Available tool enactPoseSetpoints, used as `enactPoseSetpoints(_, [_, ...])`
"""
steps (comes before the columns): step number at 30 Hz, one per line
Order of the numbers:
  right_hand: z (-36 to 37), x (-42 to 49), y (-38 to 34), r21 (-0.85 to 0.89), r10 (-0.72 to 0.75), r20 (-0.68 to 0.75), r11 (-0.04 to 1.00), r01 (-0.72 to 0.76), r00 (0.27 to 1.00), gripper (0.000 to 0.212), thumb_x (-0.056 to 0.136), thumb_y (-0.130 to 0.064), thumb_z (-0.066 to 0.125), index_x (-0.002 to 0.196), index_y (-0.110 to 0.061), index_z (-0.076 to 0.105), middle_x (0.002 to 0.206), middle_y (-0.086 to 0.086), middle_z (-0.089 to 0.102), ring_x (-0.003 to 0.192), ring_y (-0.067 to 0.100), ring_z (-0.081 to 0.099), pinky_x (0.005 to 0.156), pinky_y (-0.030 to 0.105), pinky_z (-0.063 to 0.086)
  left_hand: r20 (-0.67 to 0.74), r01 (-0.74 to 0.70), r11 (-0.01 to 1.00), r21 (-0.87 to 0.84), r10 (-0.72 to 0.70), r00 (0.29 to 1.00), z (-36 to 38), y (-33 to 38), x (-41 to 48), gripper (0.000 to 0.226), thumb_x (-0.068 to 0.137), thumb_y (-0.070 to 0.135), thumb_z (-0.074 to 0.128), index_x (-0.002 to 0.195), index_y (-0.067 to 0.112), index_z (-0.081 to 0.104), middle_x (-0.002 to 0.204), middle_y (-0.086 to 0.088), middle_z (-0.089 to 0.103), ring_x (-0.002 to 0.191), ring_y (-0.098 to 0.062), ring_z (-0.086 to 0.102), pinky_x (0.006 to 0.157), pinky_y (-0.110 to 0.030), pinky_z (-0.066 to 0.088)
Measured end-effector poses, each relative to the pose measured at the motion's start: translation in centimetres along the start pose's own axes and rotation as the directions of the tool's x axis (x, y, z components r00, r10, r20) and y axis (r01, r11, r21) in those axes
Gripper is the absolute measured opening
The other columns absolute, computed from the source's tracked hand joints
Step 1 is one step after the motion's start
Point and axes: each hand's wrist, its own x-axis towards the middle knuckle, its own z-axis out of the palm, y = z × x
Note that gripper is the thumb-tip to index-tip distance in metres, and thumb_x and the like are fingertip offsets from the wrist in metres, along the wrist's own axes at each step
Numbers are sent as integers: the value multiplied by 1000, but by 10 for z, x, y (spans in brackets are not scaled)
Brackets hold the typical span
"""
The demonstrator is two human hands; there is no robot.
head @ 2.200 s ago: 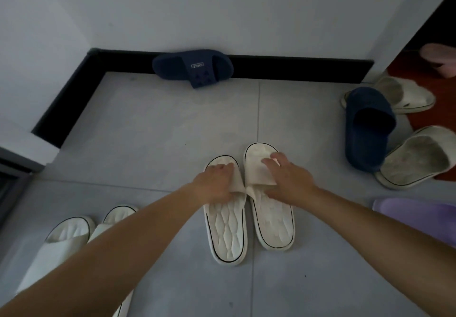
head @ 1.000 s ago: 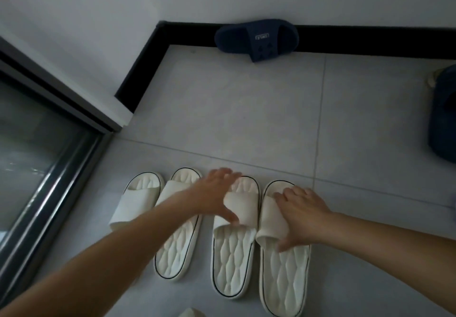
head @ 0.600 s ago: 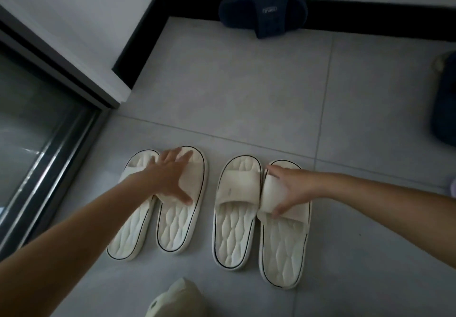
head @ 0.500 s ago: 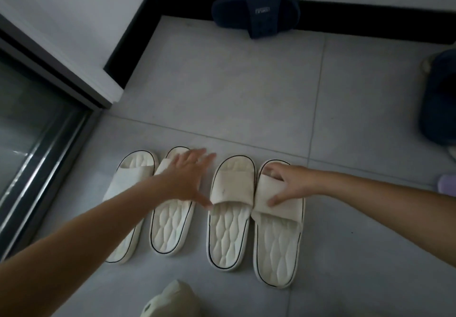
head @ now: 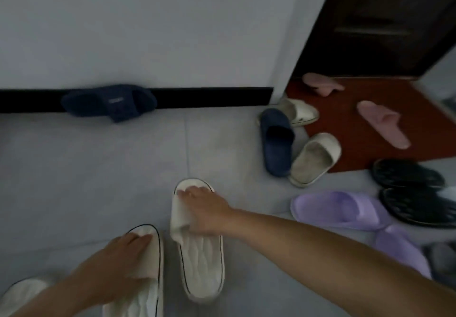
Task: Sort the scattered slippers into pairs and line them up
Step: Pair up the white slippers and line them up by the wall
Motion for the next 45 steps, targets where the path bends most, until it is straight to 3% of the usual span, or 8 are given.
enactPoseSetpoints(6, [-67,-17,121,67,466,-245,883,-465,850,52,82,-33,58,127,-12,43,130,12,42,116,33,46,90,42,43,-47,-61,993,98,66,997,-33,42,45,90,80,65,51,148,34,1,147,15,14,137,-10,22,104,-25,36])
enactPoseSetpoints(11, [-74,-80,234,301,840,-215,542,-784,498,45,85,-24,57,125,-7,45,127,17,45,109,33,52,86,42,49,-49,-127,973,191,138,989,-58,80,76,81,83,42,52,145,37,1,139,15,16,129,-10,26,91,-23,44])
enactPoseSetpoints(14, [-66,-108,283,539,954,-197,297,-788,225,45,85,-16,54,127,-8,41,128,19,43,113,37,49,92,45,45,-52,-137,971,198,150,987,-70,106,95,80,82,41,52,144,40,0,136,17,18,126,-9,27,91,-22,43])
enactPoseSetpoints(16, [-54,-116,307,594,978,-137,209,-777,159,54,88,-26,54,136,-14,33,129,20,41,112,39,49,91,45,44,-59,-154,971,183,167,984,-74,120,108,83,83,40,51,144,39,-5,140,16,15,130,-9,23,95,-21,41])
enactPoseSetpoints(21, [-28,-112,332,718,972,-91,215,-662,217,68,91,-20,49,147,-31,13,130,19,45,105,35,55,78,38,44,-13,-182,969,168,187,982,-76,139,131,89,83,43,50,145,34,-11,142,12,13,132,-9,22,102,-23,36])
enactPoseSetpoints(28, [-20,-110,340,734,979,-147,203,-648,141,32,92,-8,43,121,-8,57,114,20,63,104,37,58,78,35,43,12,-173,959,224,174,985,-72,141,131,88,83,39,51,148,29,-8,144,10,15,135,-11,20,104,-21,33])
enactPoseSetpoints(40, [-57,-130,319,712,900,-425,400,-576,99,25,89,-19,52,102,-5,67,92,19,66,83,32,60,72,33,44,-59,-98,960,262,118,991,-97,132,97,89,82,51,54,148,32,-3,140,13,16,127,-10,26,94,-24,42])
enactPoseSetpoints(45, [-80,-138,298,558,761,-568,636,-533,313,28,84,-26,57,105,-14,70,84,16,70,74,29,61,67,31,42,-21,-70,958,279,79,997,-110,126,78,90,81,42,60,149,26,3,144,5,19,133,-18,23,100,-36,41])
